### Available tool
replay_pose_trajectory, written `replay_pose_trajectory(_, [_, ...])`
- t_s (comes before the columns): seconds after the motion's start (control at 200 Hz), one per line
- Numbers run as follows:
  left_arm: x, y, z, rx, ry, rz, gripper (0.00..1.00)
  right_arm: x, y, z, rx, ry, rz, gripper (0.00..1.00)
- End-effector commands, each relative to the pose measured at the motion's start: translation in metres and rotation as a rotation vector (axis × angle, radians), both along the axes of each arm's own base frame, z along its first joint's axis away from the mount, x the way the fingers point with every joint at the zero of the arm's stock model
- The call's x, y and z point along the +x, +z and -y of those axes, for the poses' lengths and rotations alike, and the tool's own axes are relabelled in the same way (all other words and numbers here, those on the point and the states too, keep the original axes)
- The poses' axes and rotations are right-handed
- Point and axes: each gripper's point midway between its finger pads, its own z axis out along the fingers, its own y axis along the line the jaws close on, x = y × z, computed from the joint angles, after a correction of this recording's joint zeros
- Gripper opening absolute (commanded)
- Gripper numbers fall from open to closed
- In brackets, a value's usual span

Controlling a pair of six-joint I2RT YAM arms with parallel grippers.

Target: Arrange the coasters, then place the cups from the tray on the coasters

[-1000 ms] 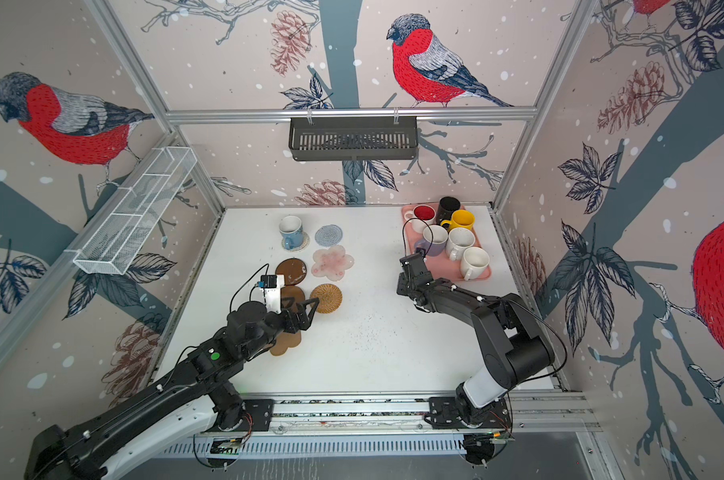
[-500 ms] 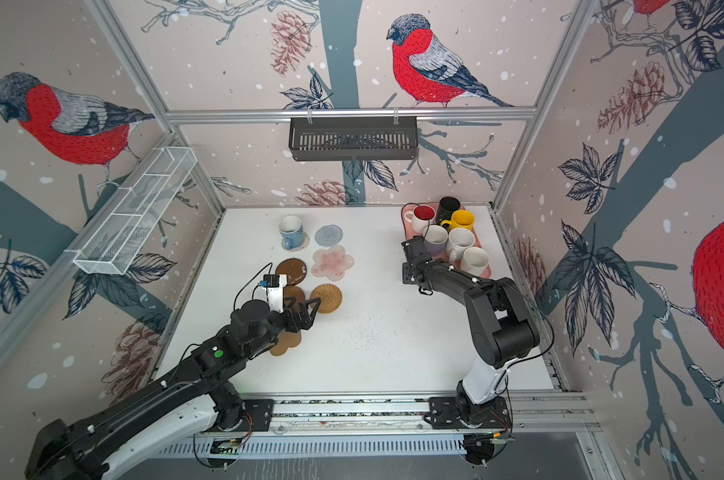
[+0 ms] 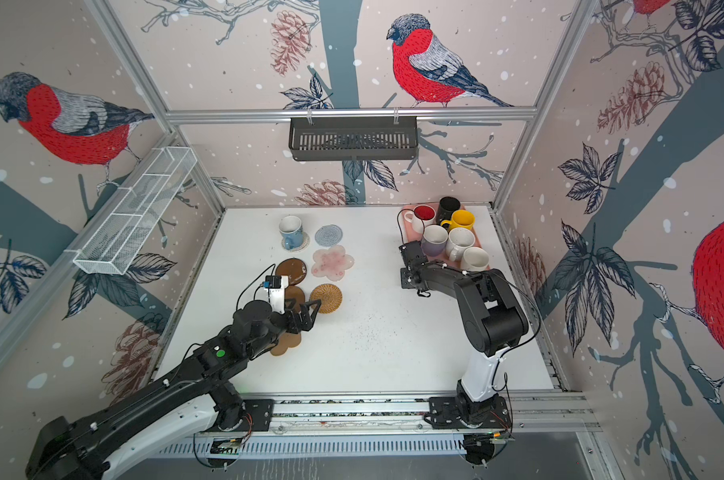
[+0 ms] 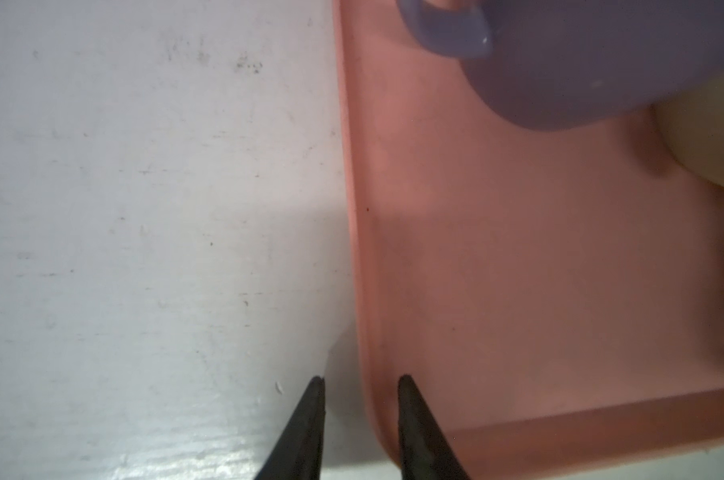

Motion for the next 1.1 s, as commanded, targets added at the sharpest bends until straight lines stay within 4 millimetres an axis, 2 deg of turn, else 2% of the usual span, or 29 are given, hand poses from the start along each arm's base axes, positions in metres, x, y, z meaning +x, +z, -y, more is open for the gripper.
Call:
replay_pose_trajectory(0.0, [0.003, 0.010, 0.002, -0.029, 0.004, 0.032, 0.96, -0.013, -0.010, -0.008, 0.015, 0.018, -0.048, 0.26])
replay_pose_trajectory(0.39, [0.001, 0.015, 0.000, -0.044, 0.007, 0.034, 0.96, -0.014, -0.011, -0.012, 0.011, 0.025, -0.048, 0.04])
replay_pose_trajectory(0.65, [0.000, 0.017, -0.001, -0.042, 0.012, 0.032, 0.95, -0.019, -0.008, -0.023, 0.025, 0.056, -0.046, 0.03])
replay_pose_trajectory(0.87, [0.000, 0.019, -0.002, -0.045, 0.011, 0.033, 0.96, -0.033, -0.015, -0.033, 0.036, 0.090, -0.073, 0.02])
replay_pose_trajectory(1.096, [0.001, 0.025, -0.002, -0.045, 0.013, 0.040, 0.95, -0.050, -0.015, -0.055, 0.063, 0.146, -0.089, 0.02])
